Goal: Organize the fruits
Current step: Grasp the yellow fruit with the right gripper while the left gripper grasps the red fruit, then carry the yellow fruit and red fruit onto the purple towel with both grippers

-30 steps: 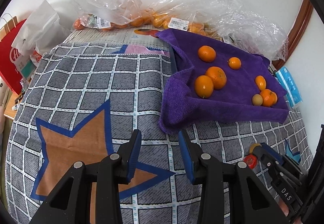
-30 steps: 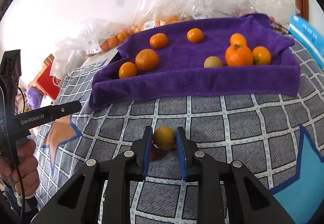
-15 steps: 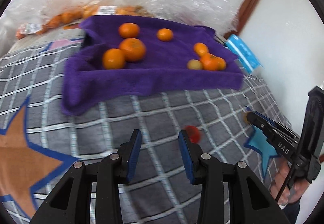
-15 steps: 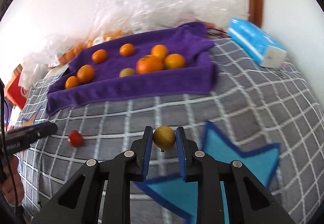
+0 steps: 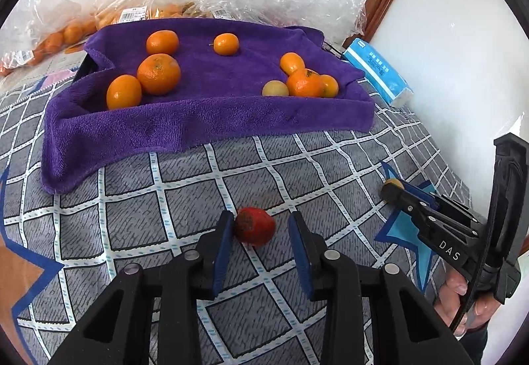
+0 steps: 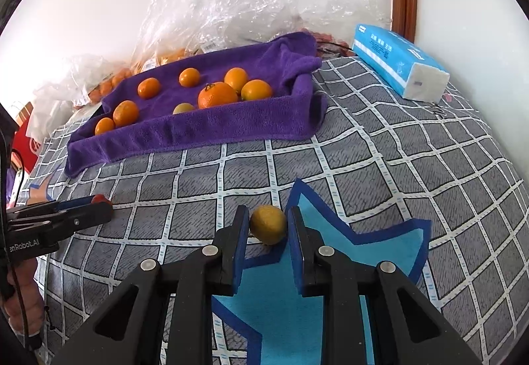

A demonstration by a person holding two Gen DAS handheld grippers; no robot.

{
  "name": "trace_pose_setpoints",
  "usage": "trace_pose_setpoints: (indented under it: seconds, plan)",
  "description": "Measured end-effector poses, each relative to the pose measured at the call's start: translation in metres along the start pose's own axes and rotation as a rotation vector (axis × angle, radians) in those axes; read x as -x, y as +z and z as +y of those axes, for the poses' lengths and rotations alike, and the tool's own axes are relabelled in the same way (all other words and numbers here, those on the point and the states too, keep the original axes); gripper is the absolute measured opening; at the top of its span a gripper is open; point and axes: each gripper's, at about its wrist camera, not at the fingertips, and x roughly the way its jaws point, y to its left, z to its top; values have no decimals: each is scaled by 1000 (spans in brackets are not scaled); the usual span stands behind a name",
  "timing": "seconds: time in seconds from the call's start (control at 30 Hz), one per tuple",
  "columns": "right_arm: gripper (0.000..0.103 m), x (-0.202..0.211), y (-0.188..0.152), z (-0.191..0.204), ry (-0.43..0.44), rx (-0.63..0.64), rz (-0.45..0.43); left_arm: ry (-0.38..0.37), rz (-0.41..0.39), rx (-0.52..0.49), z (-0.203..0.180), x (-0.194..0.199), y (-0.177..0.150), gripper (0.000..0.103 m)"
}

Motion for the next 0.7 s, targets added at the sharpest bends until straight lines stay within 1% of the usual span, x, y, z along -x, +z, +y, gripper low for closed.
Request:
trace_pose_setpoints:
  seconds: [0.03,0.1,0.23,0.4,0.53,0.63,0.7]
  plan:
    - [25,-2,0,0,-4,3,12,14,-2,-4,0,-1,0,24]
    - [25,-4,0,2,-22,17,17,26,-11,-9,-1,0,-1,24]
    - [24,-4,-1,0,-3,12,13,20,-16,13,1,2,0,24]
    - [24,0,-2,-8,16,-32,4,25,-33,37,3,12,1,24]
    - [24,3,-3,-8,7,-37,4,47,-56,47,6,24,3,24]
    - [24,6,-3,-5,8,-29,8,83,-77,49,8,34,6,24]
    - [24,10,-1,-1,10,-27,6,84,-86,59,11,39,8,24]
